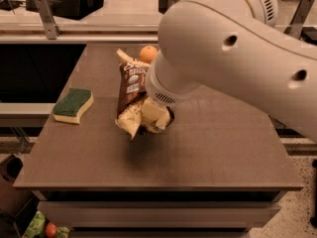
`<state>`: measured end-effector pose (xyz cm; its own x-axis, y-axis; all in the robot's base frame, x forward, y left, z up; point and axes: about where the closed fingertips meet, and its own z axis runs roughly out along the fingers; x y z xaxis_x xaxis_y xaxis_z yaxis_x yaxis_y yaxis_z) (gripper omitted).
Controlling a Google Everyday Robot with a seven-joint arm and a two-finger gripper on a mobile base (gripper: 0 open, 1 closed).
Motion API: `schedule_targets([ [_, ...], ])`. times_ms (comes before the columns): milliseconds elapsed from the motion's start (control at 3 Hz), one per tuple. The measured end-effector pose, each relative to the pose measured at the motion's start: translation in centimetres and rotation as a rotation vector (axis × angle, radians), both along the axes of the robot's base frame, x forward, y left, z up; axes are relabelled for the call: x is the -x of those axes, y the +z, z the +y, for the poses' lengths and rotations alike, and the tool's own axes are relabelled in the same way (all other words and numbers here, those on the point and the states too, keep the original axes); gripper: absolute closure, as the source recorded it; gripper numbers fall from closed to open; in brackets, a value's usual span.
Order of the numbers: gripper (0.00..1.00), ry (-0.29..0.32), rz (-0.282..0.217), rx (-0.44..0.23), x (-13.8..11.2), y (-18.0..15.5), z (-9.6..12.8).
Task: Move brown chip bag near sponge
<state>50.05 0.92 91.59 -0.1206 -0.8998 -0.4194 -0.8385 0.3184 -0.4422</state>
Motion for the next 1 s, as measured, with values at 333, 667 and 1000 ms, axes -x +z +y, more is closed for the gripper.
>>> schedule_targets([
  [333, 0.11, 0.001, -0.003, 0.000, 0.08, 0.15, 0.06],
  [667, 0.00, 0.002, -0.006, 0.001, 0.15, 0.28, 0.11],
  [1000, 0.00, 0.002, -0.006, 0.001, 0.15, 0.28, 0.11],
])
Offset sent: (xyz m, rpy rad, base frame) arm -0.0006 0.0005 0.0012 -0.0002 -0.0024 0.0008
